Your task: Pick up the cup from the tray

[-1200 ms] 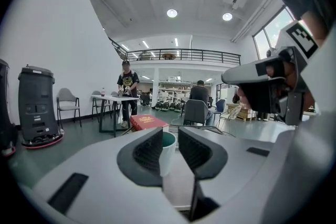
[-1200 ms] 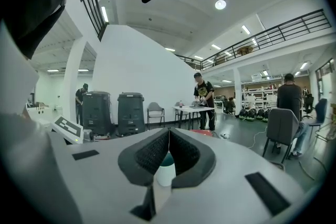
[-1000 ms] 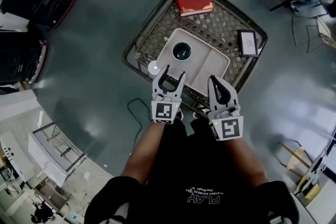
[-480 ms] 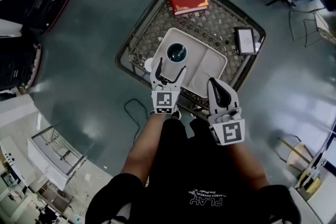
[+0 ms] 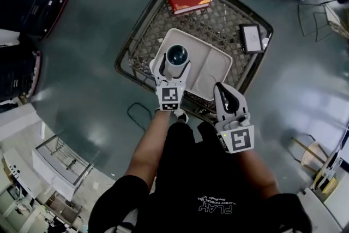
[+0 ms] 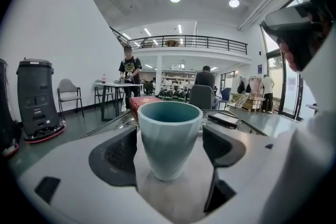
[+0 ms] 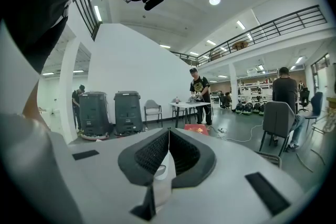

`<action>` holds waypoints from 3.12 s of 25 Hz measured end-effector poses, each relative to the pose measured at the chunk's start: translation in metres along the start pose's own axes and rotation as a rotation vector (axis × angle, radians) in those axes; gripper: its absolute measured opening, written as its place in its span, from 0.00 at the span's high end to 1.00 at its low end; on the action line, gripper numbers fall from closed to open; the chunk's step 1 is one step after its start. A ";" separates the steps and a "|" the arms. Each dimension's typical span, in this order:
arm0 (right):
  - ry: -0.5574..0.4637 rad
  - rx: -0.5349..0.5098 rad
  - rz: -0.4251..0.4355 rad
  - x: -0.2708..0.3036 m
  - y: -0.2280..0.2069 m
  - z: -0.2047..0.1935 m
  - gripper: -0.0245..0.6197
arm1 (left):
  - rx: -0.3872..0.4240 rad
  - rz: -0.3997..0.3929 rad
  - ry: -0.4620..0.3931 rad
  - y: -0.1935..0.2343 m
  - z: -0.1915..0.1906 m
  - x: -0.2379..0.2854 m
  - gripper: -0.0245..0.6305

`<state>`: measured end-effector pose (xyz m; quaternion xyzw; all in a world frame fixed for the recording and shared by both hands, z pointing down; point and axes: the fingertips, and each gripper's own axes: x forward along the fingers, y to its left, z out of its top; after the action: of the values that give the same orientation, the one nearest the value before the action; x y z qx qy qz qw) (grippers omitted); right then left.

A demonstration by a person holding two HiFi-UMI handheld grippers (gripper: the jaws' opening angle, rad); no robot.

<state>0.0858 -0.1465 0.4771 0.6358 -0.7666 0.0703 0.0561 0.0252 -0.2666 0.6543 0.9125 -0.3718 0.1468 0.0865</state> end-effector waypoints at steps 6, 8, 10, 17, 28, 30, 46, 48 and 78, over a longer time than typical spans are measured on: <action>0.012 0.015 -0.014 -0.003 -0.007 -0.002 0.95 | 0.013 0.004 0.010 -0.001 0.002 0.012 0.38; 0.012 0.018 -0.017 -0.003 -0.009 -0.002 0.95 | 0.017 0.013 0.018 0.001 0.000 0.015 0.38; 0.006 0.034 -0.030 -0.003 -0.012 0.000 0.95 | 0.019 0.018 0.026 0.002 -0.002 0.018 0.38; 0.002 0.030 -0.025 -0.004 -0.016 -0.002 0.95 | 0.030 0.028 0.017 0.004 -0.001 0.025 0.38; 0.000 0.039 -0.046 -0.007 -0.020 -0.003 0.95 | 0.023 0.040 -0.016 0.003 0.015 0.011 0.39; -0.004 0.046 -0.059 -0.008 -0.020 -0.002 0.95 | 0.023 0.042 -0.033 0.001 0.025 0.002 0.39; -0.036 -0.008 0.004 -0.006 -0.018 0.015 0.95 | 0.031 0.021 -0.105 -0.023 0.117 -0.086 0.39; -0.034 0.001 0.007 -0.006 -0.021 0.017 0.95 | 0.021 0.032 -0.122 -0.026 0.130 -0.097 0.39; -0.154 -0.060 0.088 -0.021 -0.022 0.072 0.95 | 0.057 0.077 -0.269 -0.065 0.220 -0.145 0.39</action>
<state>0.1111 -0.1432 0.4030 0.6029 -0.7977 0.0004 0.0128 0.0172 -0.1845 0.3961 0.9112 -0.4104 0.0369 0.0045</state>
